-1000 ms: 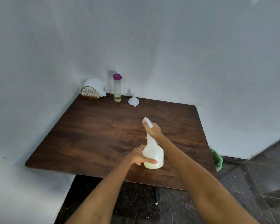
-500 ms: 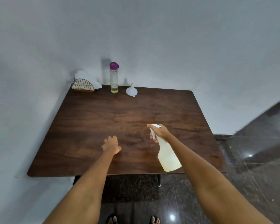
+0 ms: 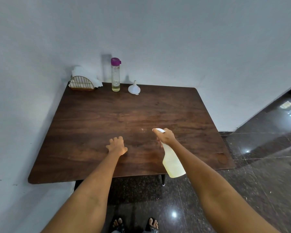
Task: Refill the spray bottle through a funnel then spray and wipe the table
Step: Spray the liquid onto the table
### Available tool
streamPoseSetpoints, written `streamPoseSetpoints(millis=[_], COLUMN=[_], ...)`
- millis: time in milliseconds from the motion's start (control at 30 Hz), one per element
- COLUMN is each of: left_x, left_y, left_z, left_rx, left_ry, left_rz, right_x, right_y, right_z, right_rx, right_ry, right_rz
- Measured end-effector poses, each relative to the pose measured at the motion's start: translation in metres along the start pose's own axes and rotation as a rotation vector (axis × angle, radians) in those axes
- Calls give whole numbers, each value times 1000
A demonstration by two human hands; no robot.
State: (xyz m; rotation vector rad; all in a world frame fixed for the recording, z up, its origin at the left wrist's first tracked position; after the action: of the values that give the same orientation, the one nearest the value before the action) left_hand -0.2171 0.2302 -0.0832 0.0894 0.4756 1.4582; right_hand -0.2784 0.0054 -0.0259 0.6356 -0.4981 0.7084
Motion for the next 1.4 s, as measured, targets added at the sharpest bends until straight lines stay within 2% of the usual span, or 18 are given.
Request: streamPoseSetpoints(millis=[133,300,500,667,800,867,1000,1167,1400], left_x=[-2,-15,-42,-72,-88,-93,-98,-101,-116], left_y=[2,5,8,13,16,17,18,17,18], left_z=[-1,-1,-6,-18,-23,-26,-25,-20,-14], left_rx=[-13,-24,-41,-15,-9,-2,-8,-30,-42], left_ry=[12,17,19,11,-6,-13,-30,-31,-13], left_rz=[-4,-31,-61,-98,-110,-116,-117,-100,-75], right_x=[-3,-18,-54,-69,-81,-80,-67,-69,-42], right_y=[2,-5,-13,-14,-14,-17,-18,-23,-40], right_z=[-5,18,56,67,66,64,63,55,79], right_rx=[59,-48,-142,-136,-88,-93,-123,-10,-20], right_ry=[-102,-254,-207,-161,-238,-203,46,19,53], right_rz=[-64,-120,-167,-149,-198,-164,-44,-82,41])
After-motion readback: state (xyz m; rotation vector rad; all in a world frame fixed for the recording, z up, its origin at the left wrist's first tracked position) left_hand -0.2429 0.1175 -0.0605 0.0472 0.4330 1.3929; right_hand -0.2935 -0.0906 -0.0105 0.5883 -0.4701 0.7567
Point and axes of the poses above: each hand's wrist, its own y-axis away from the middle knuckle, its own z-axis out of the back of the hand, x = y × z, the point moved 9 cm from there along -y, towards the middle knuckle, and after that the axes turned 10 degrees about -x, right-handed, at the moved point
